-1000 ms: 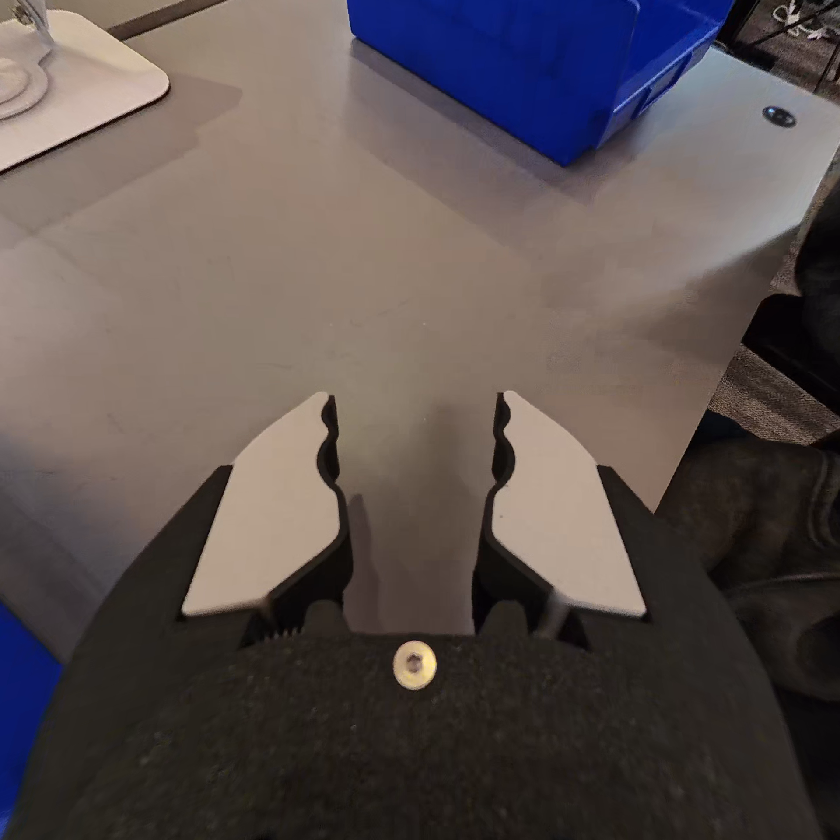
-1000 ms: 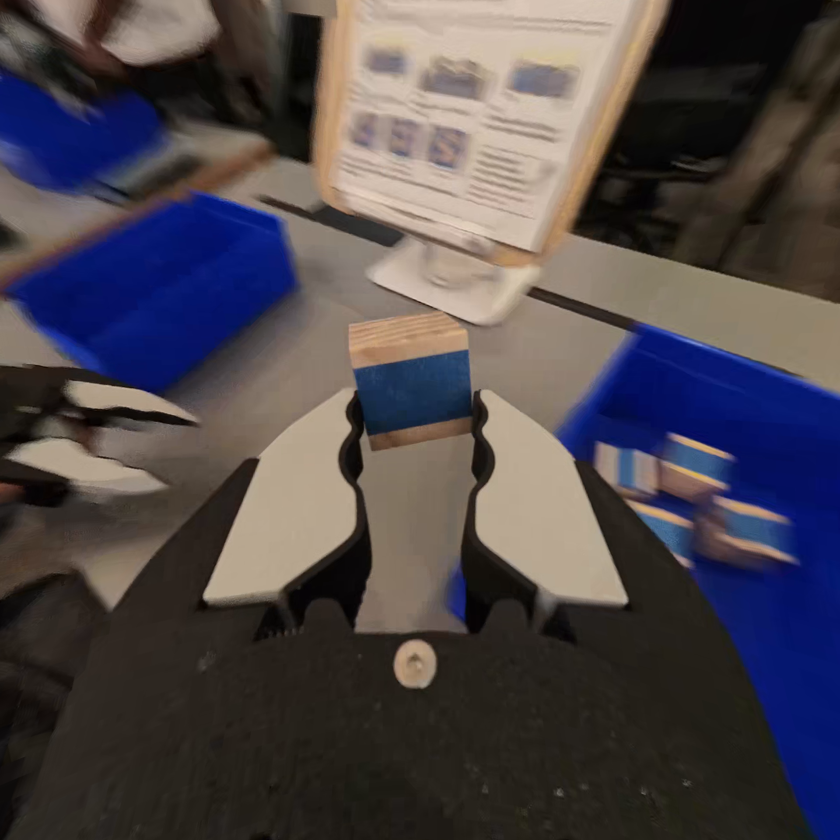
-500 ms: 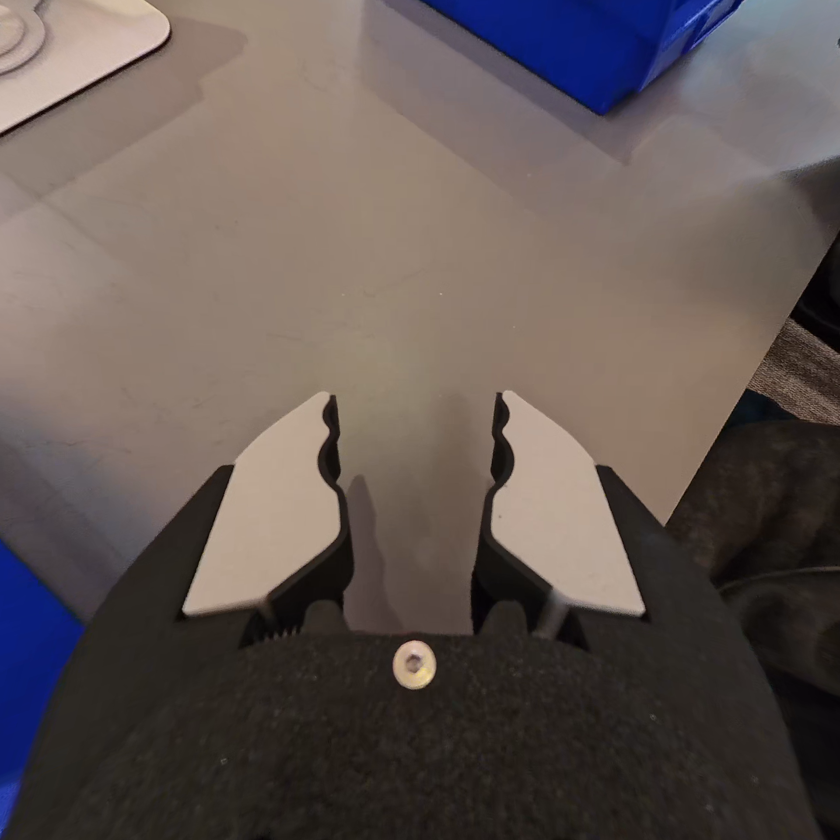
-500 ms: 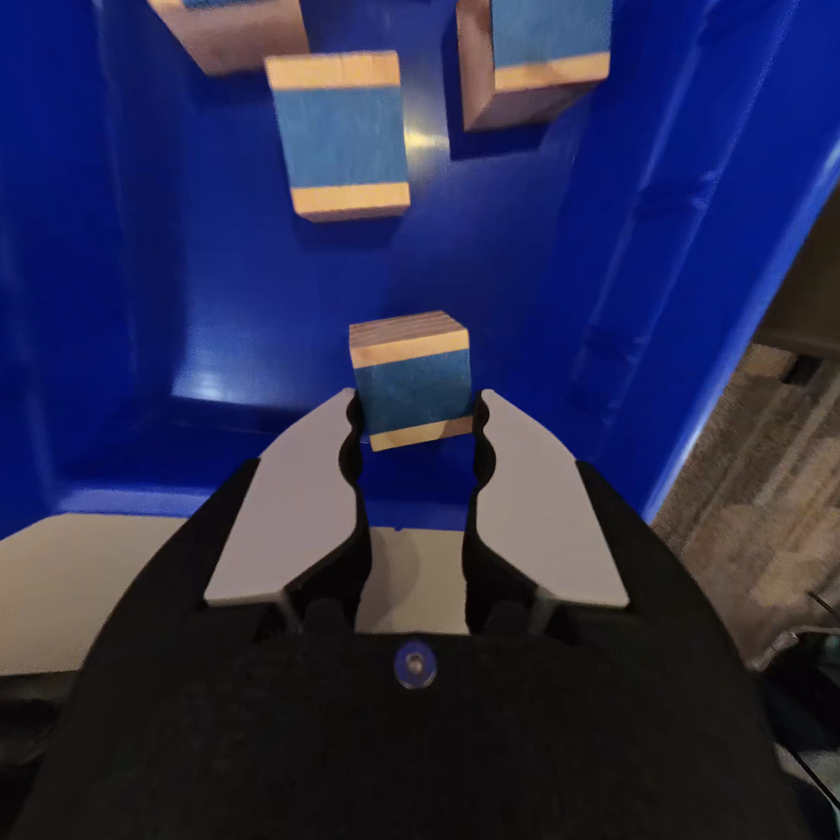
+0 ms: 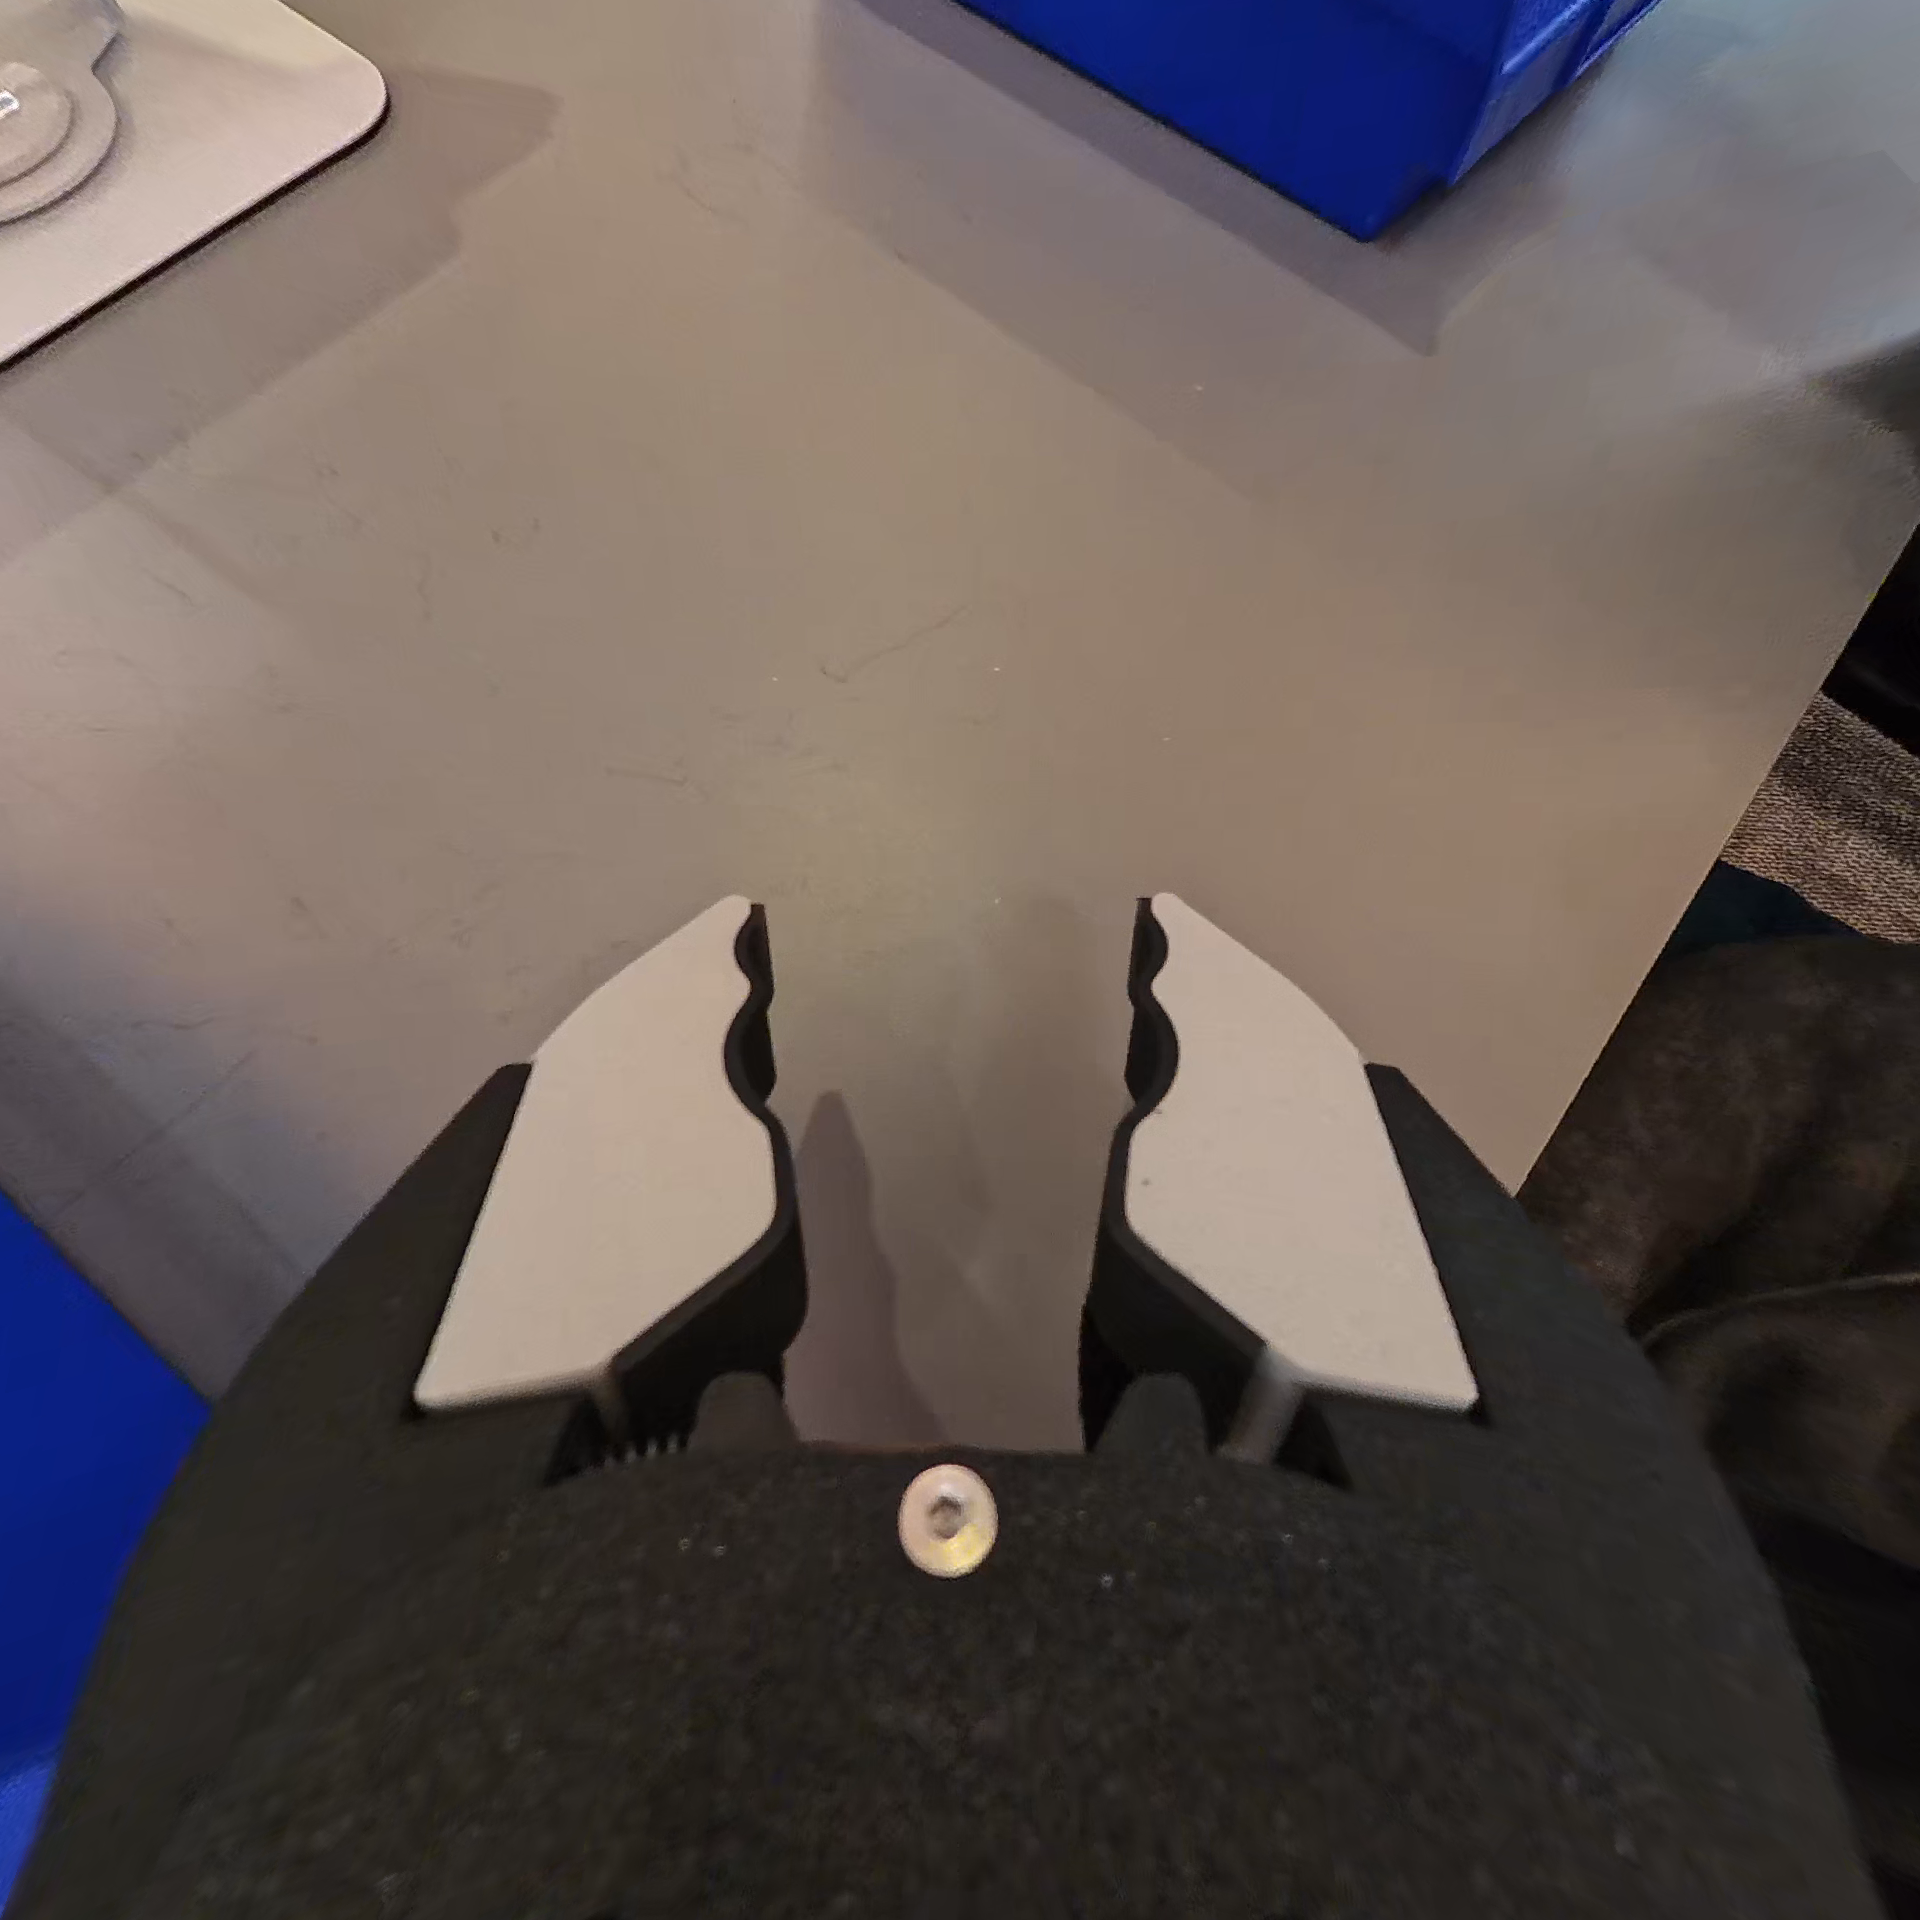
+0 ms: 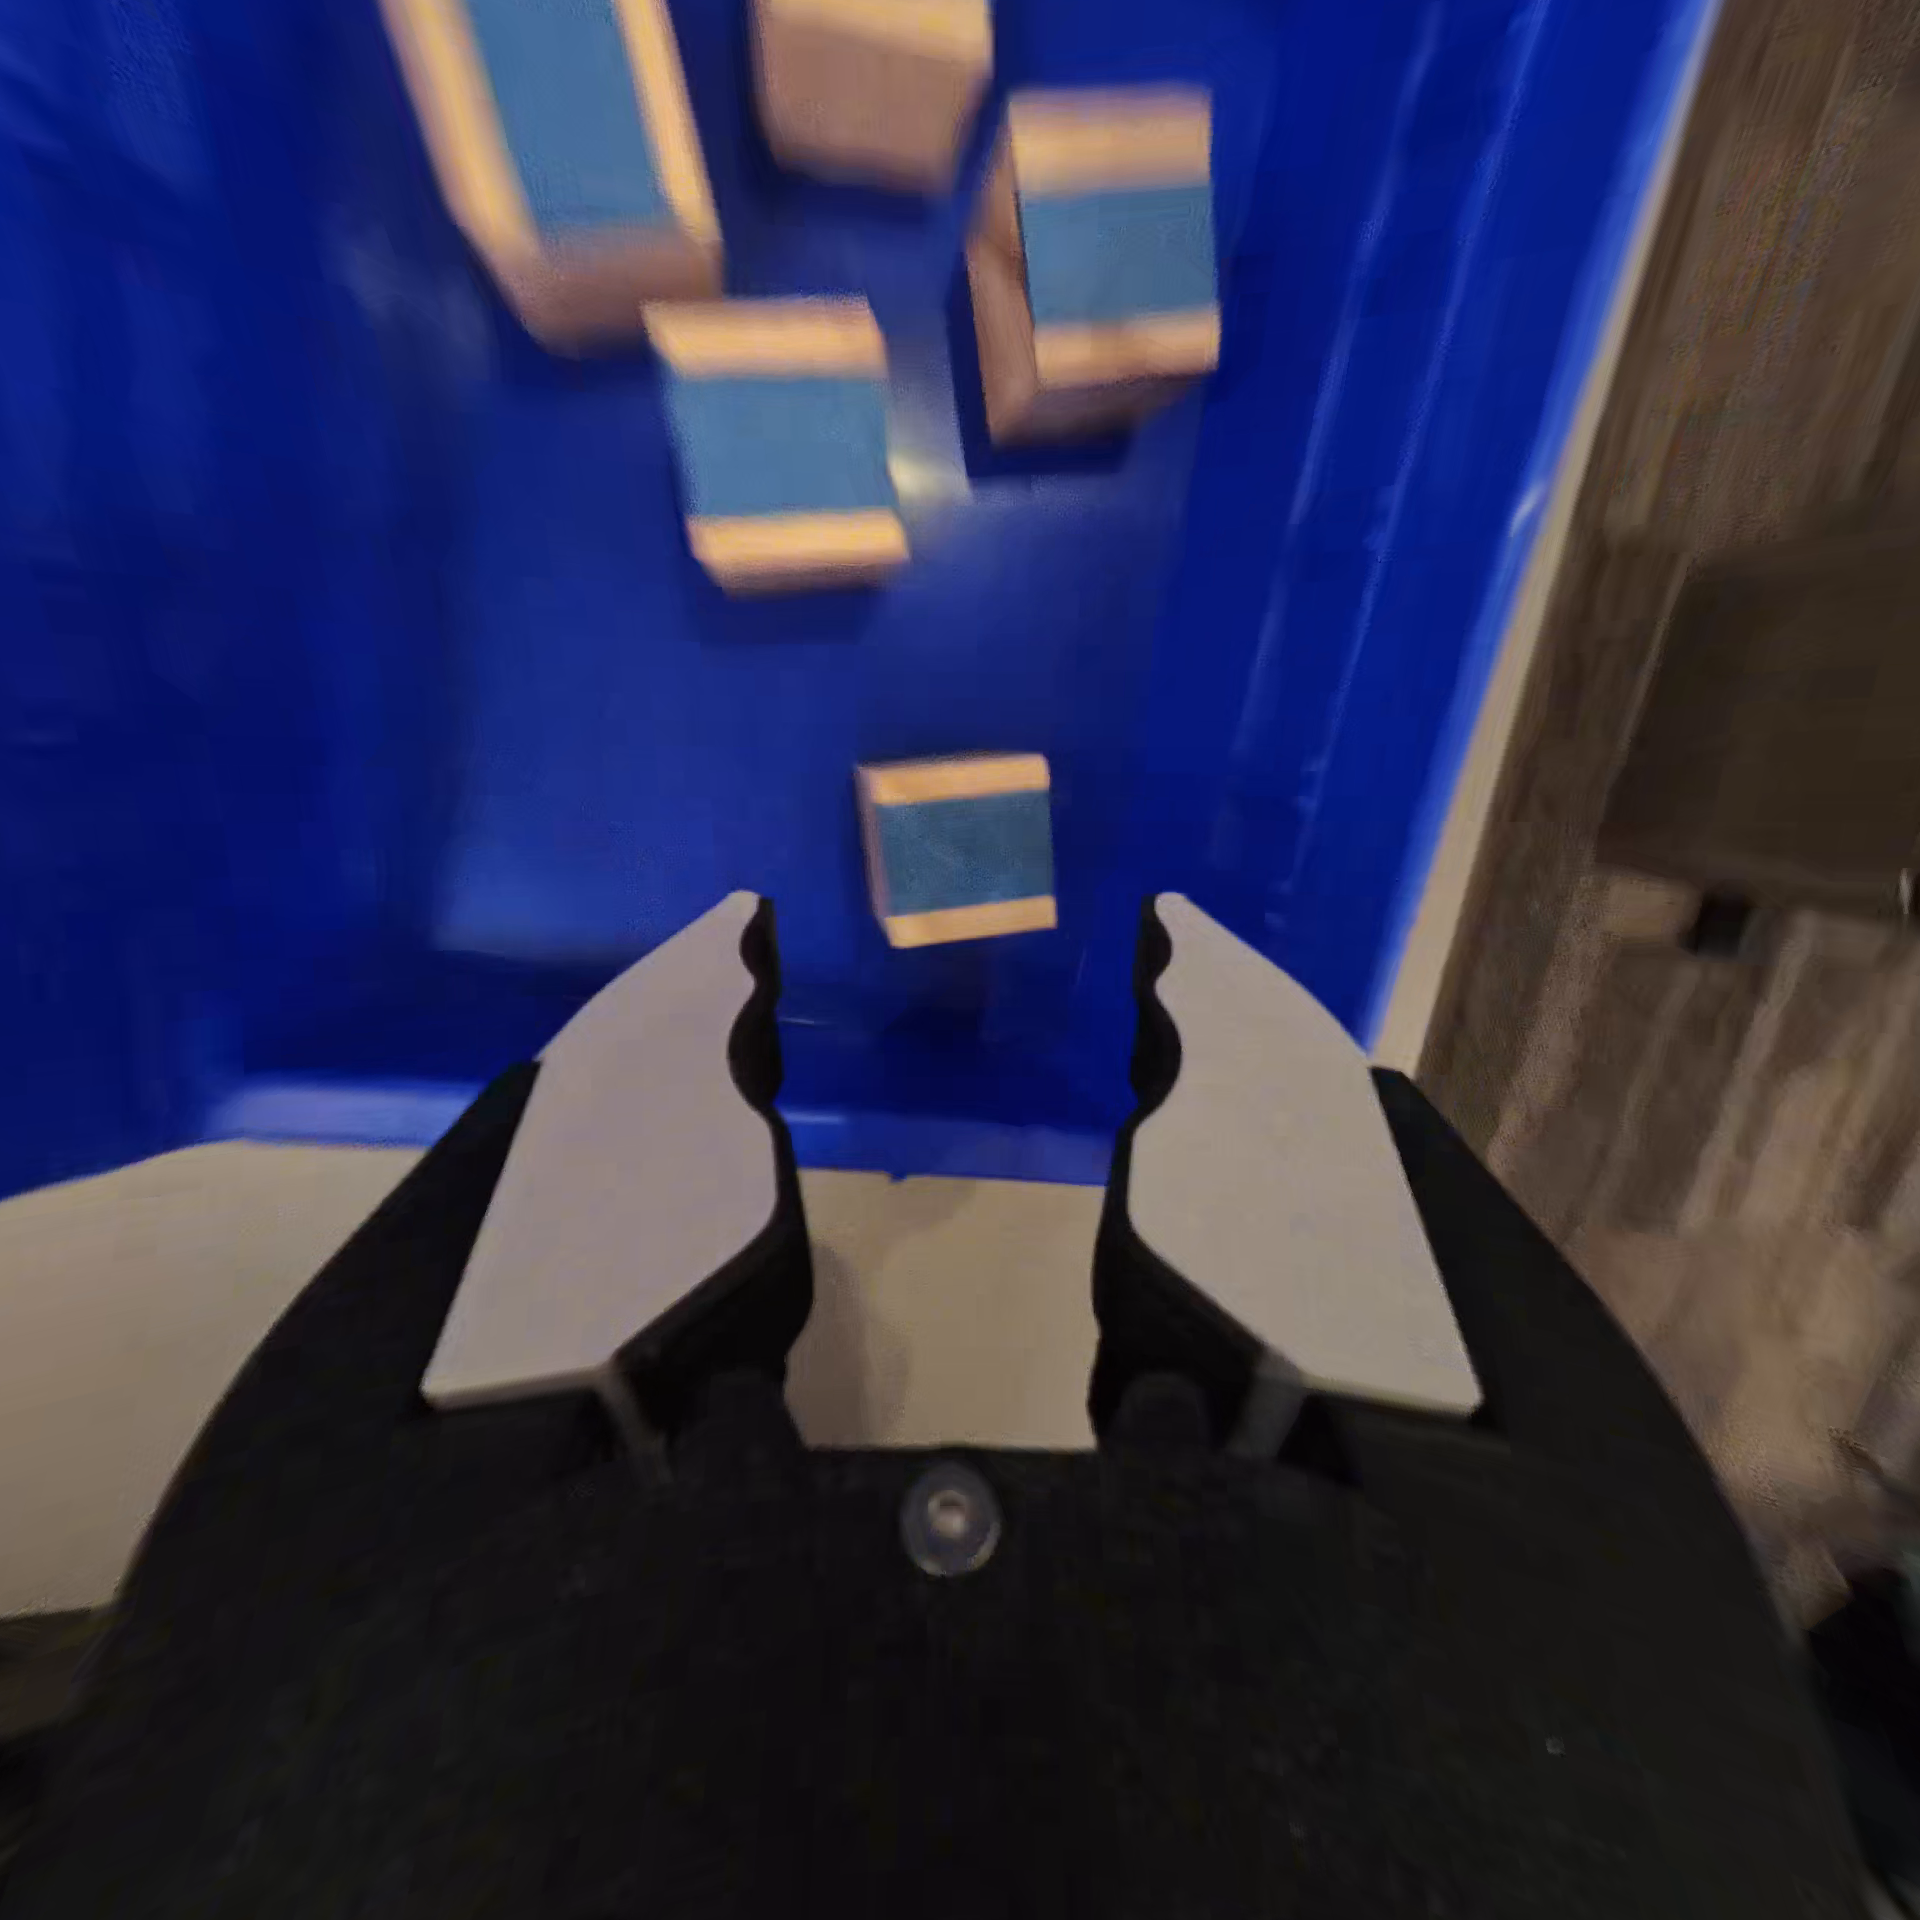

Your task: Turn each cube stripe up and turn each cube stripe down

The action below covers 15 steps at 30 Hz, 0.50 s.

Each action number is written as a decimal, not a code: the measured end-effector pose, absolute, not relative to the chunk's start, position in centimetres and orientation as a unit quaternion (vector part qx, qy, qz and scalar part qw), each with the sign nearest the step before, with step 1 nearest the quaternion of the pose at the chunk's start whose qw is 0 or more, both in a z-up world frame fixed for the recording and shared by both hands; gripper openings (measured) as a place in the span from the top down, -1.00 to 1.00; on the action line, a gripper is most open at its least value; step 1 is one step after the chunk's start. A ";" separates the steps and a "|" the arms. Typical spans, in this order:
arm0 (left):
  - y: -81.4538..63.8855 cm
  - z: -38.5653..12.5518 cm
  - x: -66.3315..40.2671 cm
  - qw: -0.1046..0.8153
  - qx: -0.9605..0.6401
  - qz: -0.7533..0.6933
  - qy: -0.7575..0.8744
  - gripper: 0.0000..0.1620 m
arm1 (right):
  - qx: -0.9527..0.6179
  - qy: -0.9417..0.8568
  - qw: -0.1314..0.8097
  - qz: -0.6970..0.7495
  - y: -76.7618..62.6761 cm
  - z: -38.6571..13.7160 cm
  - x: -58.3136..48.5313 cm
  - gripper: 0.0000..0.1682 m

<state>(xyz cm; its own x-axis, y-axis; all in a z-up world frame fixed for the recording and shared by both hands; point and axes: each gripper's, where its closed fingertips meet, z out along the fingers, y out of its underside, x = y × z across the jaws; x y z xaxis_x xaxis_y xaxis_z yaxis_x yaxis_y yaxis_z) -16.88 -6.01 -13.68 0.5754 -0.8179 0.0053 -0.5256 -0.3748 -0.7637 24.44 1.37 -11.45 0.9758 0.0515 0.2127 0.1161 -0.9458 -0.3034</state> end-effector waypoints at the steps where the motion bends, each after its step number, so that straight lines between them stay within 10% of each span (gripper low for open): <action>1: -6.0 -13.6 -16.9 0.373 -0.805 -0.196 0.417 0.19 | -0.972 -0.055 0.215 -0.076 1.7 -9.0 22.7 0.21; 7: -6.7 -13.3 -16.4 0.364 -0.801 -0.222 0.420 0.19 | -0.782 -0.255 0.537 0.185 -0.3 2.3 4.0 0.18; 15: -3.0 -0.4 -23.3 0.481 -0.769 -0.245 0.341 0.24 | -0.715 -0.314 0.432 0.451 -7.9 -9.0 -11.4 0.27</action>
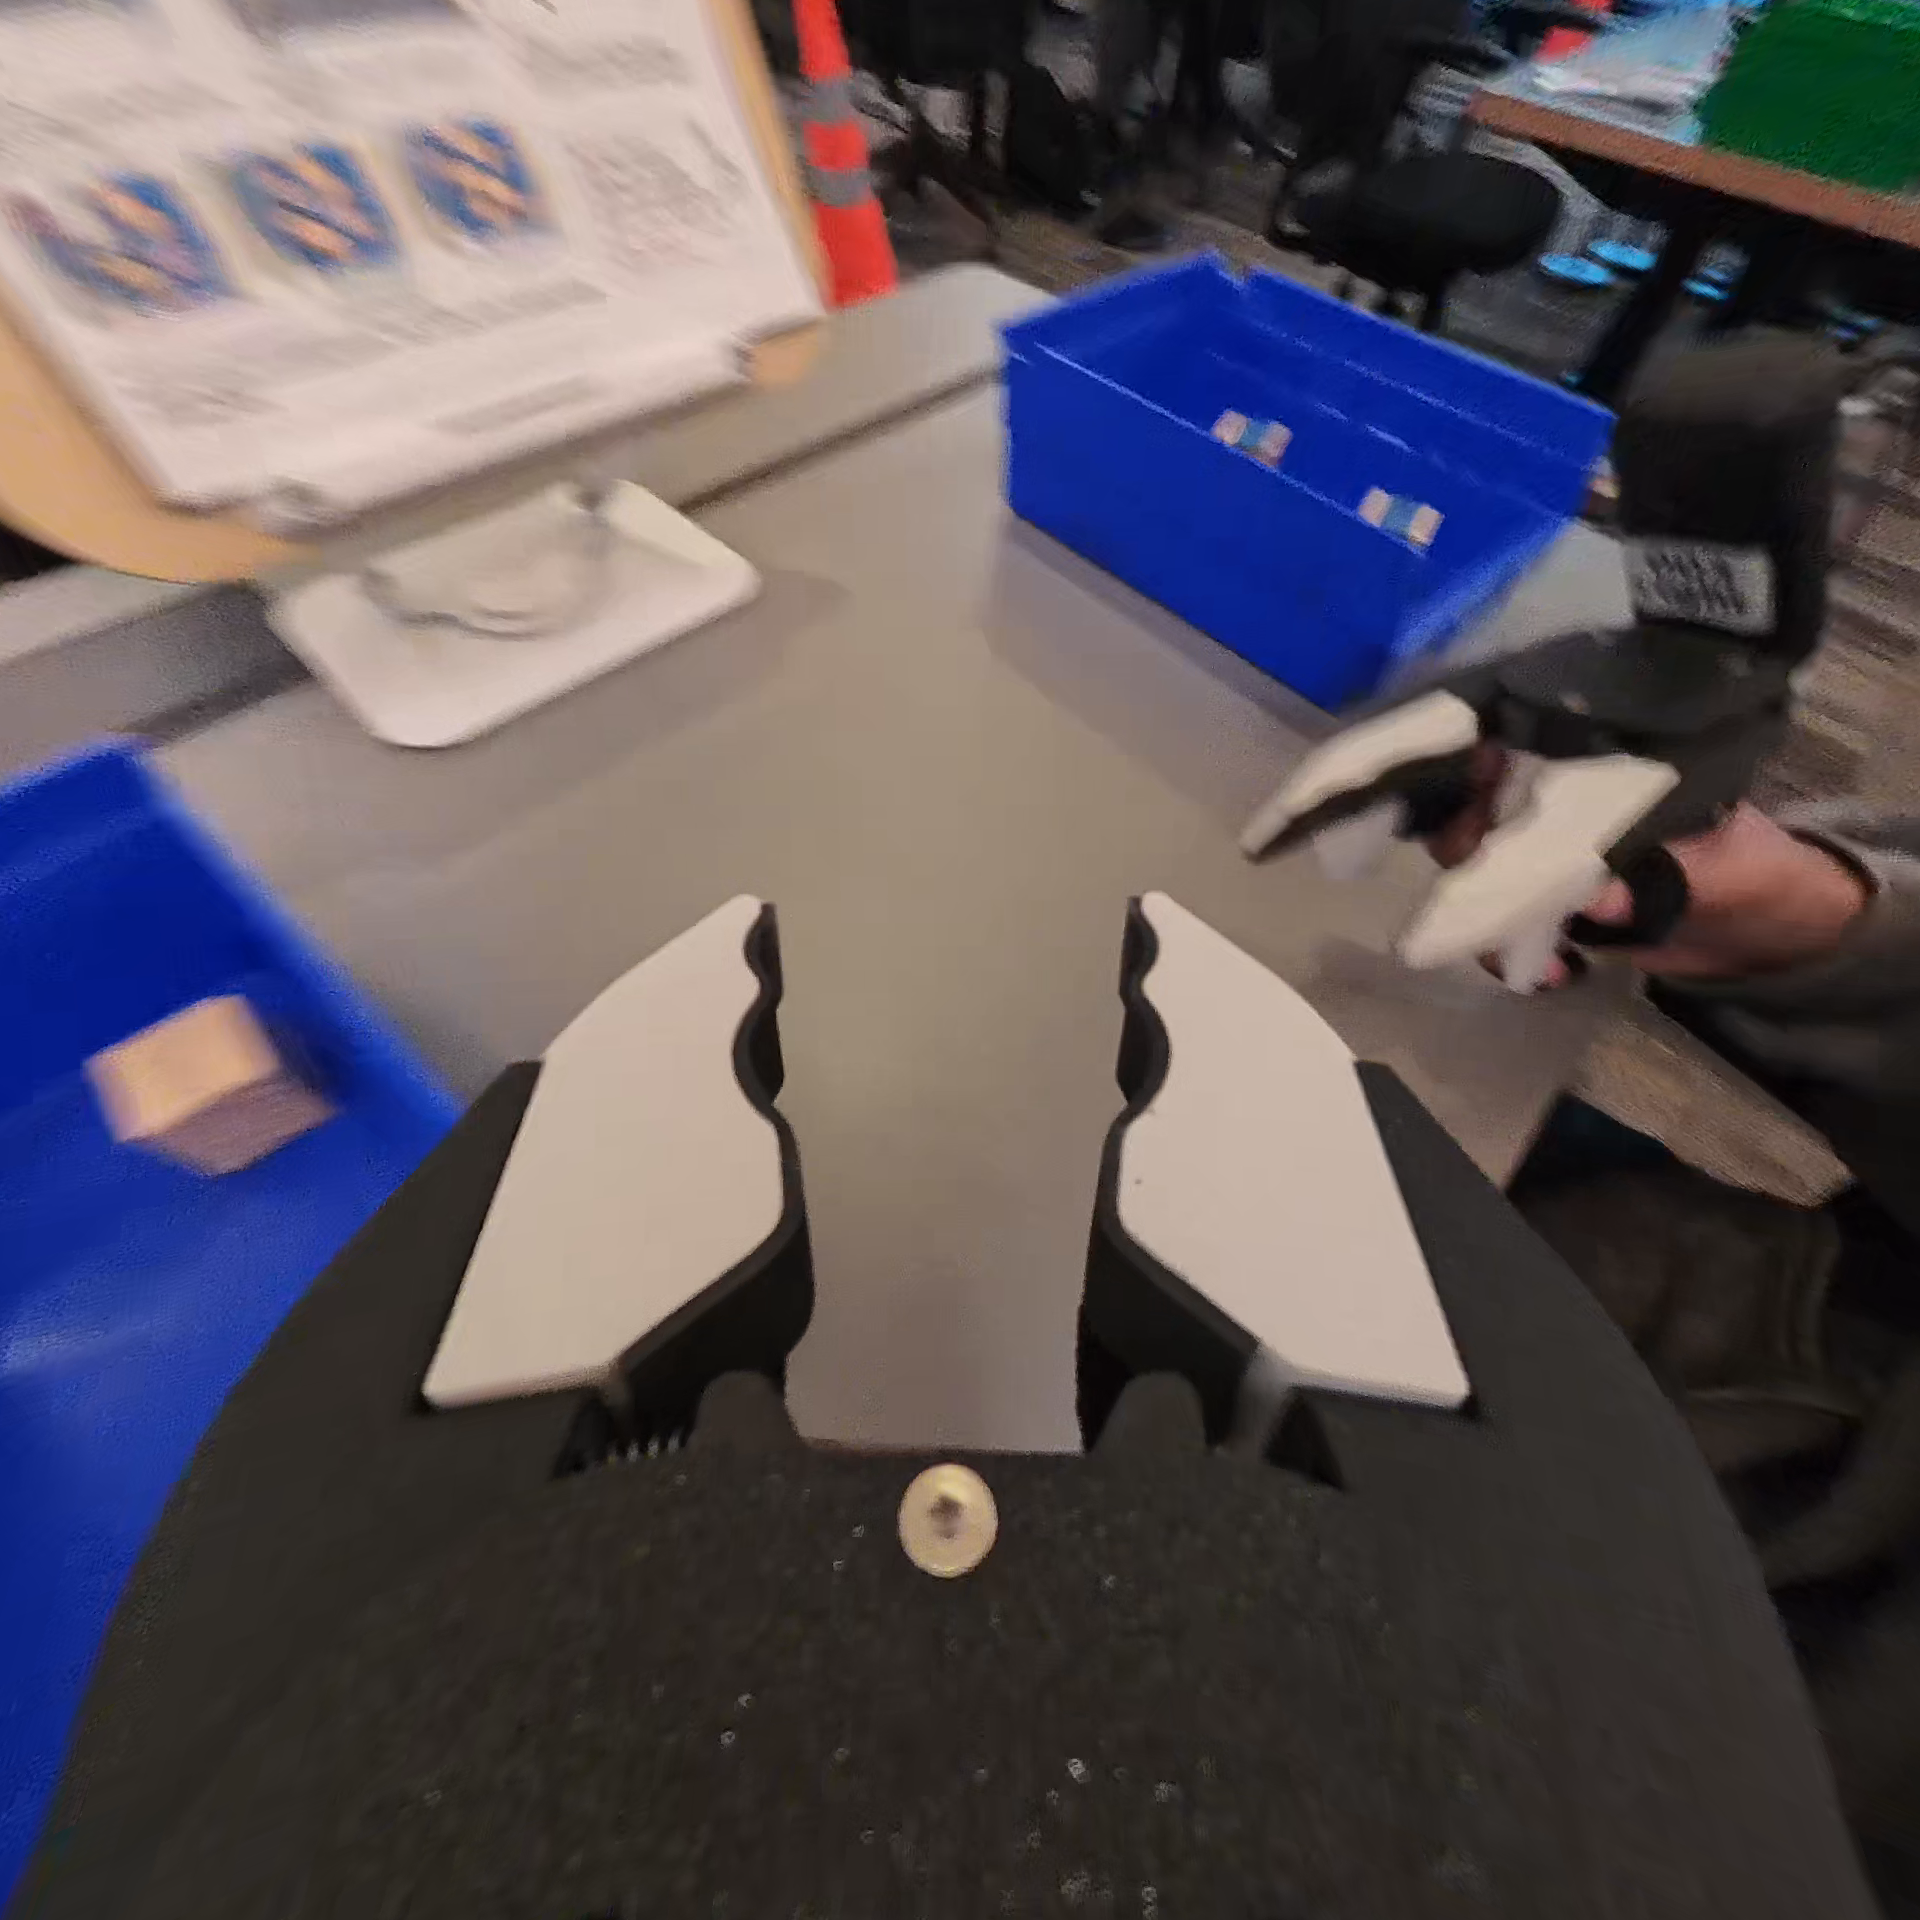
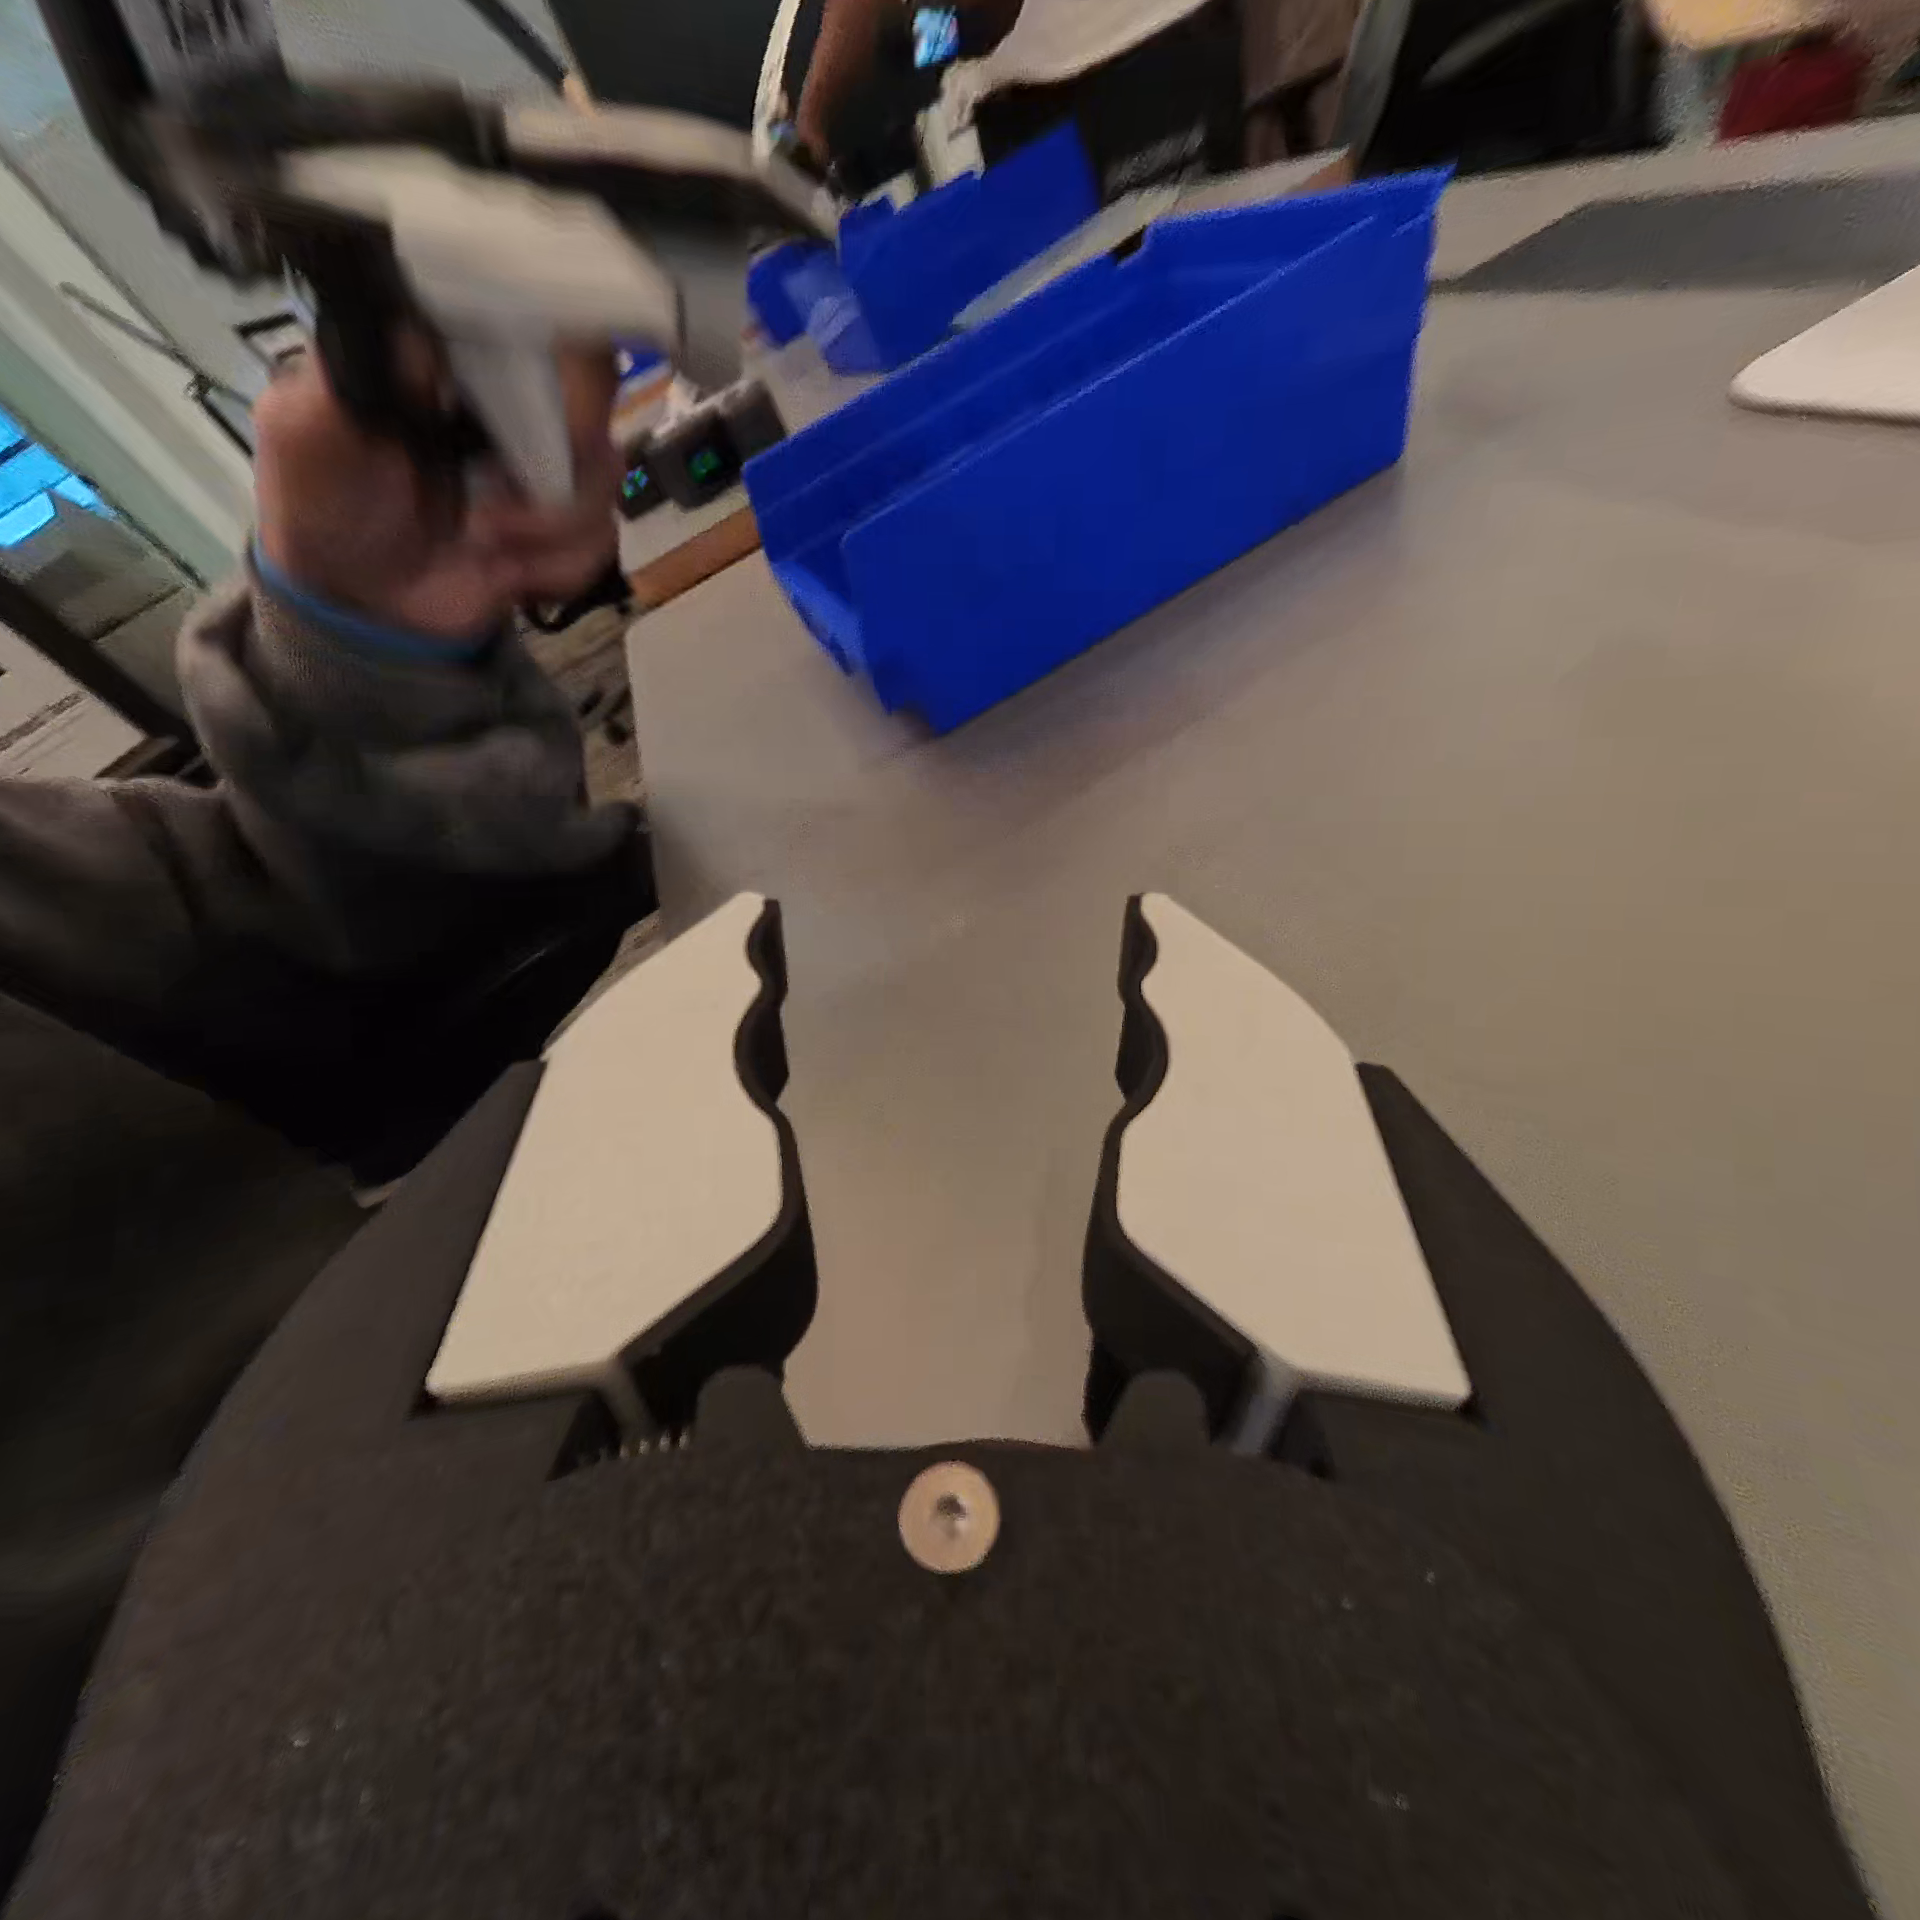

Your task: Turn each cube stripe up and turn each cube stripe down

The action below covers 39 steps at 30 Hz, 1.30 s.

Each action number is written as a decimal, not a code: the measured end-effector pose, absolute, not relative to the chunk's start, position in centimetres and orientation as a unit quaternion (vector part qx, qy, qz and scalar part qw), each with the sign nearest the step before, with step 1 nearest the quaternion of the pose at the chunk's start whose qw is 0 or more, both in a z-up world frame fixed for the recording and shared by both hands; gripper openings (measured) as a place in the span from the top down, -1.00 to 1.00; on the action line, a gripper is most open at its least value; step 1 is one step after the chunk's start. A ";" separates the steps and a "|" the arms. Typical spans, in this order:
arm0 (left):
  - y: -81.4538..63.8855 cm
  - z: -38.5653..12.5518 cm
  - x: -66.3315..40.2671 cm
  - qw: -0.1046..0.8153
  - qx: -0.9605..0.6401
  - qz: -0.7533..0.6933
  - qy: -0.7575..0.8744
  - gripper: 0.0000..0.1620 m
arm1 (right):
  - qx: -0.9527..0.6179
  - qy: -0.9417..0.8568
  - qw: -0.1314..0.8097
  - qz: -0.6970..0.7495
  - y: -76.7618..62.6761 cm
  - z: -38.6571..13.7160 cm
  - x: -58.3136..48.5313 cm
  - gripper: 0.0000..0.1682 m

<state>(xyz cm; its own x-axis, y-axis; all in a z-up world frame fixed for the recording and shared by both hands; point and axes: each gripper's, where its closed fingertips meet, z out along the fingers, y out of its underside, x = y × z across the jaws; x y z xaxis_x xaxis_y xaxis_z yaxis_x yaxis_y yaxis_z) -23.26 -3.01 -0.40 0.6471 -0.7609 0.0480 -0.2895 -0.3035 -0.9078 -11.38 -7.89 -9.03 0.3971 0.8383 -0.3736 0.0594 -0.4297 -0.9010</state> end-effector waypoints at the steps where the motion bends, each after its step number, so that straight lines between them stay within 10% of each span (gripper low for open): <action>1: -1.6 0.8 -25.4 0.483 -0.778 -0.224 0.334 0.23 | -0.713 -0.316 0.427 0.457 -8.0 -8.9 -11.7 0.29; 10: 9.7 -9.3 -35.7 0.191 -0.770 -0.069 0.604 0.13 | -0.698 -0.306 0.417 0.495 -8.5 -8.6 -11.1 0.32; 21: 17.7 -17.6 -37.5 0.077 -0.731 -0.003 0.678 0.28 | -0.691 -0.281 0.404 0.530 -7.8 -8.6 -10.7 0.37; 32: 16.1 -10.1 -39.5 0.223 -0.777 -0.029 0.588 0.43 | -0.694 -0.274 0.400 0.533 -7.5 -8.6 -10.4 0.39; 39: 9.3 -4.6 -36.3 0.355 -0.815 -0.300 0.346 0.44 | -0.718 -0.182 0.425 0.520 -4.2 -9.5 -7.5 0.32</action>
